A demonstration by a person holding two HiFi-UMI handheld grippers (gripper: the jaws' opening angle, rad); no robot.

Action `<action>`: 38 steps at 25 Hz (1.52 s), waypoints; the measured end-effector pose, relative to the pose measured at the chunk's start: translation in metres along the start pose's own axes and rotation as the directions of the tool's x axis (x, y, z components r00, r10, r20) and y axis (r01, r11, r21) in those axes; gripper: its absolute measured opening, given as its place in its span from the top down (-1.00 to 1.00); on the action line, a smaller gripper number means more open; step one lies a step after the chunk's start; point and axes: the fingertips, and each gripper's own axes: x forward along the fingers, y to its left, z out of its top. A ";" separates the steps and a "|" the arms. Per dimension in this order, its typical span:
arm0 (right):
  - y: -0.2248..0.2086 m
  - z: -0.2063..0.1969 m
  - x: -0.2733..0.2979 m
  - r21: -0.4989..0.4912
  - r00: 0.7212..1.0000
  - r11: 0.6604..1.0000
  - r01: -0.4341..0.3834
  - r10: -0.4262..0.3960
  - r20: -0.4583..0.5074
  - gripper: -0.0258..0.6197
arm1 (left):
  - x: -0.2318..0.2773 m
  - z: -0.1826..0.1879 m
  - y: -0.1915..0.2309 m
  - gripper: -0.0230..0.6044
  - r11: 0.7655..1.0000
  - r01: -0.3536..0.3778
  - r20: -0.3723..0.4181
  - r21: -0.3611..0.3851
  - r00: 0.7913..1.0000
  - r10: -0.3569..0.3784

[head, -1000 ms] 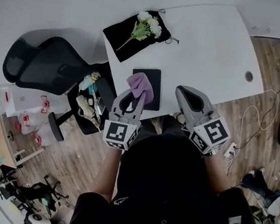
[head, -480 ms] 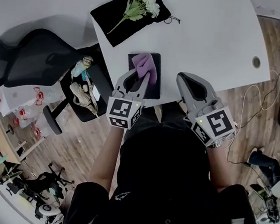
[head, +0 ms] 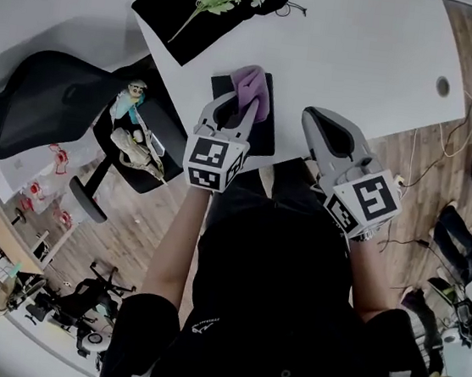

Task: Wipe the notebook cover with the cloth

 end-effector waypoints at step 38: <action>-0.003 -0.035 0.028 0.117 0.993 0.986 0.117 -0.114 -0.033 0.91 | 0.070 -0.054 0.027 0.66 0.997 0.075 -0.189 -0.012 0.979 -0.076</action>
